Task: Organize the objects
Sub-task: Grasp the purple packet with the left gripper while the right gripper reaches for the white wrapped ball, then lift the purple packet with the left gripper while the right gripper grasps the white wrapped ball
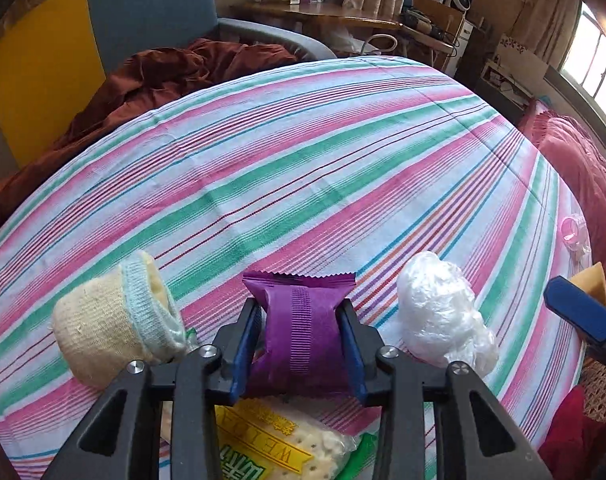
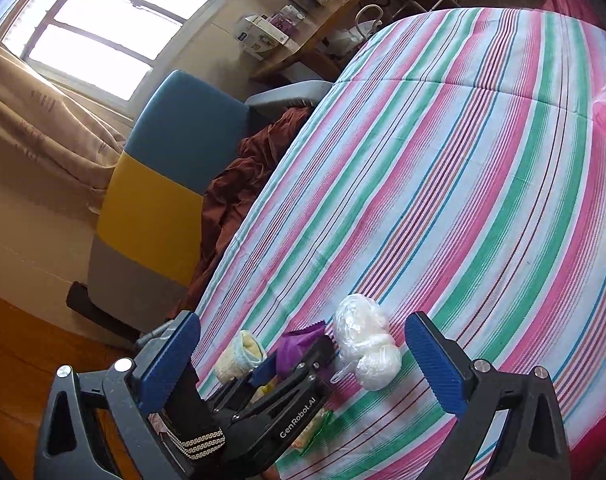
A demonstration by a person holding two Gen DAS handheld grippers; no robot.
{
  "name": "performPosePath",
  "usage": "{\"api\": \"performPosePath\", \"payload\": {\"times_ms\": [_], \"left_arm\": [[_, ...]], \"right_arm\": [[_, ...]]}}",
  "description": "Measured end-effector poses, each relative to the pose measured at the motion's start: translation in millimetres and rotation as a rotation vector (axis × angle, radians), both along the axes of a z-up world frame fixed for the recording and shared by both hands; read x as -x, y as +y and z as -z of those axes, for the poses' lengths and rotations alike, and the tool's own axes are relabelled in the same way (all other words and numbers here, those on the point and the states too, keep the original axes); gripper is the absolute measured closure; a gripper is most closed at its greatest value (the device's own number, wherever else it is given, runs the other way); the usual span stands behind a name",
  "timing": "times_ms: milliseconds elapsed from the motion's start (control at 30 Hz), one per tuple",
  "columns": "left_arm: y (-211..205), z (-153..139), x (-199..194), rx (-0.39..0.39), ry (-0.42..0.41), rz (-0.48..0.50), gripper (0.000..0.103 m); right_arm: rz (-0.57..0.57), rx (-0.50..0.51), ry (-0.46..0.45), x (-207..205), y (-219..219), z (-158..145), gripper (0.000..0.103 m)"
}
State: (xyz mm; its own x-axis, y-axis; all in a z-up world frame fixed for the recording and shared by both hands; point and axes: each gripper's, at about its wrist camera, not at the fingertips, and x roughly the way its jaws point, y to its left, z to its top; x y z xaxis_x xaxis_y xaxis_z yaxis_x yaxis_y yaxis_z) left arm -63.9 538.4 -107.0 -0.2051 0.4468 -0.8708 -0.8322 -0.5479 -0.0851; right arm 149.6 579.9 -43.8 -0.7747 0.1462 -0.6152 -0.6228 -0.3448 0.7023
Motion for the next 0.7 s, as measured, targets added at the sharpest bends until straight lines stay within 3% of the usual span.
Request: {"api": "performPosePath", "payload": {"times_ms": [300, 500, 633, 700], "left_arm": [[-107, -46, -28, -0.177, 0.122, -0.096, 0.066], [-201, -24, -38, -0.134, 0.093, -0.225, 0.066], [-229, -2, -49, -0.109, 0.066, -0.262, 0.066], [-234, -1, -54, -0.136, 0.098, -0.252, 0.066]], "right_arm": [[-0.030, -0.025, -0.089, 9, -1, 4, 0.000], [-0.083, -0.086, -0.198, 24, -7, 6, 0.002], [-0.097, -0.143, -0.276, 31, -10, 7, 0.007], [-0.101, -0.170, -0.317, 35, -11, 9, 0.010]]}}
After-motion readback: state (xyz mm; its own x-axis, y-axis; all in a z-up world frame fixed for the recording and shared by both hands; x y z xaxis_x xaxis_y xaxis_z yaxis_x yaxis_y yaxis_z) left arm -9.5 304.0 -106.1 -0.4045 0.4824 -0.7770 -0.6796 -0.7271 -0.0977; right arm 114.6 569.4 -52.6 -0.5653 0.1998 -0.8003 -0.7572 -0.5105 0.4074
